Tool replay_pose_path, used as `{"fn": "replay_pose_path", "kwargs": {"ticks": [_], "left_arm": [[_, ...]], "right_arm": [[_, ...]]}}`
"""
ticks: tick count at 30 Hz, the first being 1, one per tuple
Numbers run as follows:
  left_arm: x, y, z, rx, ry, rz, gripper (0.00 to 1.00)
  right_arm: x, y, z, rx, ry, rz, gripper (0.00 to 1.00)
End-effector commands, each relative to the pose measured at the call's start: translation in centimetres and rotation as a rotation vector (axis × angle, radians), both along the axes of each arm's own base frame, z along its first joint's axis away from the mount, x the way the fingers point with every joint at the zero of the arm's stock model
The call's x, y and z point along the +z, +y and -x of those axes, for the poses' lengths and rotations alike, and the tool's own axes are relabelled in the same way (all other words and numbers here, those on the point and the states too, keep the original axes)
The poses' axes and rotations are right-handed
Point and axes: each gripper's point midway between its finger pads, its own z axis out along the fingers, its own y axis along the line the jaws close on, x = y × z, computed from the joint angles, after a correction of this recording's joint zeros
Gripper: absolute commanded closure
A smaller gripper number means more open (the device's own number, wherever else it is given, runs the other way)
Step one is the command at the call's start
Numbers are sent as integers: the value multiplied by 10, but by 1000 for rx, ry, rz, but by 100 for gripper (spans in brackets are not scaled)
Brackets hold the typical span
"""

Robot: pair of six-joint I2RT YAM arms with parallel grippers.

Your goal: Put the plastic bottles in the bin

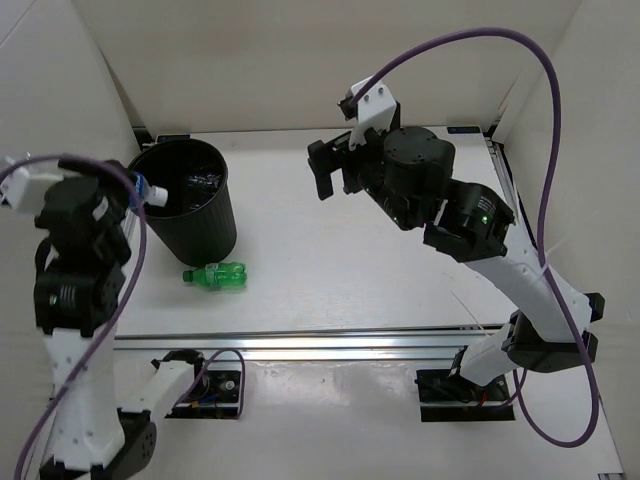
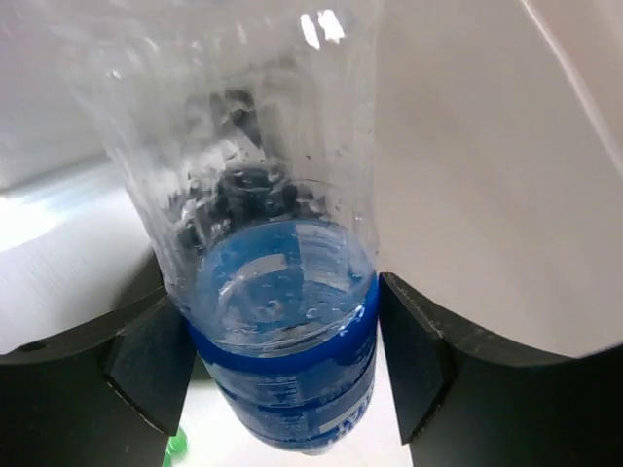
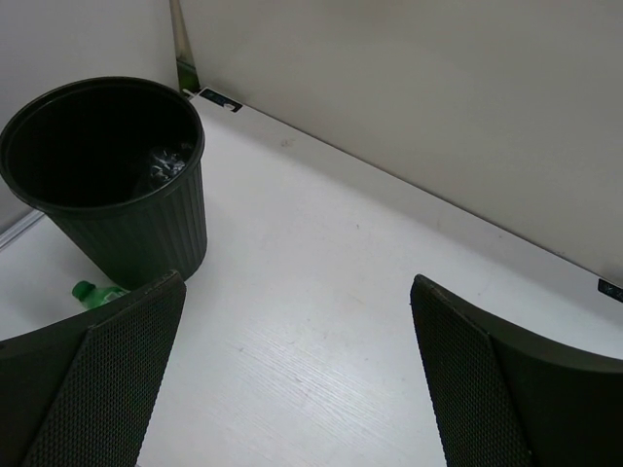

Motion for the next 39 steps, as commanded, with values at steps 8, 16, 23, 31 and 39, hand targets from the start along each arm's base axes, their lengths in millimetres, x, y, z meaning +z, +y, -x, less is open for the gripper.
{"fn": "replay_pose_path", "kwargs": {"ticks": [8, 16, 23, 31, 39], "left_arm": [[1, 39, -94, 222, 237, -320, 0], [43, -26, -35, -195, -40, -248, 0], [-164, -83, 12, -357, 36, 361, 0], [-282, -75, 4, -185, 85, 587, 0], [-347, -73, -7, -101, 146, 649, 0]], "right_arm": [[27, -41, 9, -40, -93, -15, 0], [6, -61, 7, -117, -68, 32, 0], [-10, -55, 7, -101, -42, 69, 0], [-7, -41, 11, -38, -21, 49, 0], [-9, -12, 20, 71, 44, 12, 0]]}}
